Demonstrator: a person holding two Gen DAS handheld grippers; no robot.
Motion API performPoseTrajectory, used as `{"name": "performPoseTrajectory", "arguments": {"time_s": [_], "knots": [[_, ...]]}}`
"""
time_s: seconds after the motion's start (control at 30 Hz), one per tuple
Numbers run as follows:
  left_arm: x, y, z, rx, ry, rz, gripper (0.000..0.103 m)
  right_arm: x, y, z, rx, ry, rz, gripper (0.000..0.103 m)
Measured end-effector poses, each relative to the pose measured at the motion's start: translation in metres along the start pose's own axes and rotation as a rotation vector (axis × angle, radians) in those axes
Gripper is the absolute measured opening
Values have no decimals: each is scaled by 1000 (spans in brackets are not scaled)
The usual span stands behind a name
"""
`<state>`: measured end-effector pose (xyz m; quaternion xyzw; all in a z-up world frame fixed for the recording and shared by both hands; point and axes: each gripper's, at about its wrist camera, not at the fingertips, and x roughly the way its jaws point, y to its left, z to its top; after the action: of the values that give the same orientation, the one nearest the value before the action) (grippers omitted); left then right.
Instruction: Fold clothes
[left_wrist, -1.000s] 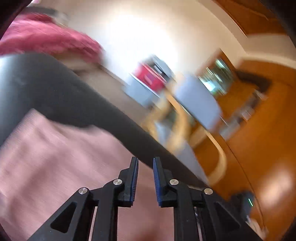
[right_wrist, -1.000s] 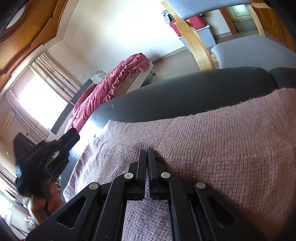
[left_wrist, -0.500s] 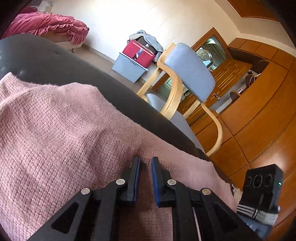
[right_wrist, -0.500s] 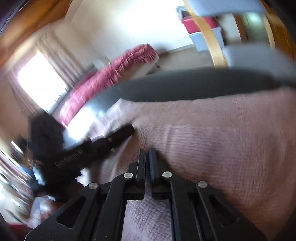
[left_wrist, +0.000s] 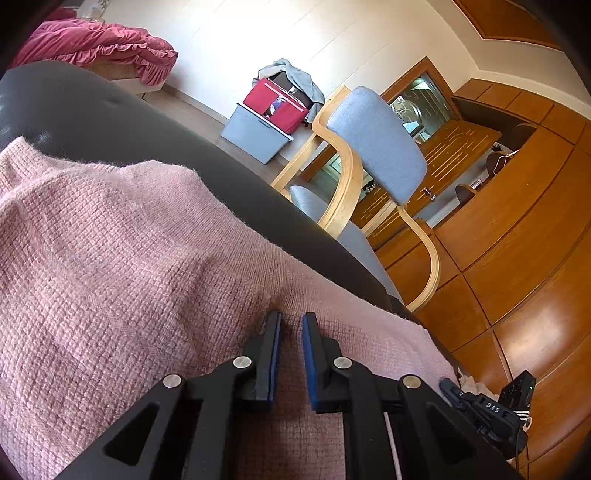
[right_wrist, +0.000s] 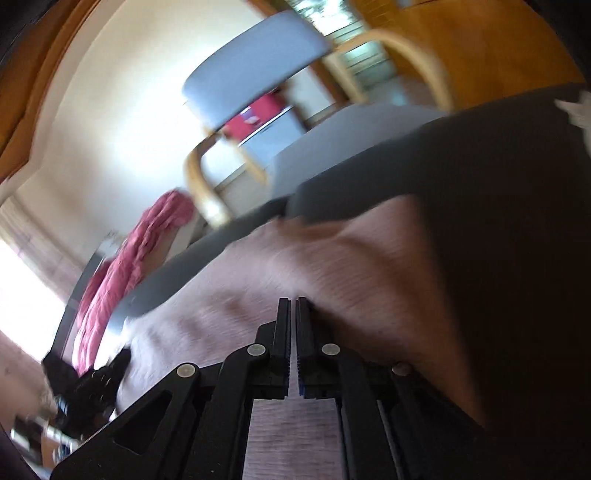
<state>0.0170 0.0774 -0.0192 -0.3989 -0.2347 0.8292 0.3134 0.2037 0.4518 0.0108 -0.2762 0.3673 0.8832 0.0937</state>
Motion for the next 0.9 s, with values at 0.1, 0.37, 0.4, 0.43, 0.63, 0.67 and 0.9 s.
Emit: {"name": "performPoseTrajectory", "arguments": {"time_s": [0.1,0.37,0.4,0.43,0.63,0.67,0.9], "knots": [[5,-4,3,2,1,4,11,-6,8,2,-32,0,32,6],[14,-8,9,-7,0,-7,11,64,77,-11,-196,216,192,6],[14,-8,9,-8,1,-10,11,76,69,-5,-171,236,149,2],[14,-7,8,-9,1,-12,11,78,59,-1,-136,234,155,0],[19,-8,7,-16,1,-18,11,48,6,28,-51,105,-58,0],[19,-8,7,-18,1,-21,11,41,-4,32,-16,89,-35,0],[16,-3,8,-23,7,-31,11,8,-31,34,59,2,-41,5]]}}
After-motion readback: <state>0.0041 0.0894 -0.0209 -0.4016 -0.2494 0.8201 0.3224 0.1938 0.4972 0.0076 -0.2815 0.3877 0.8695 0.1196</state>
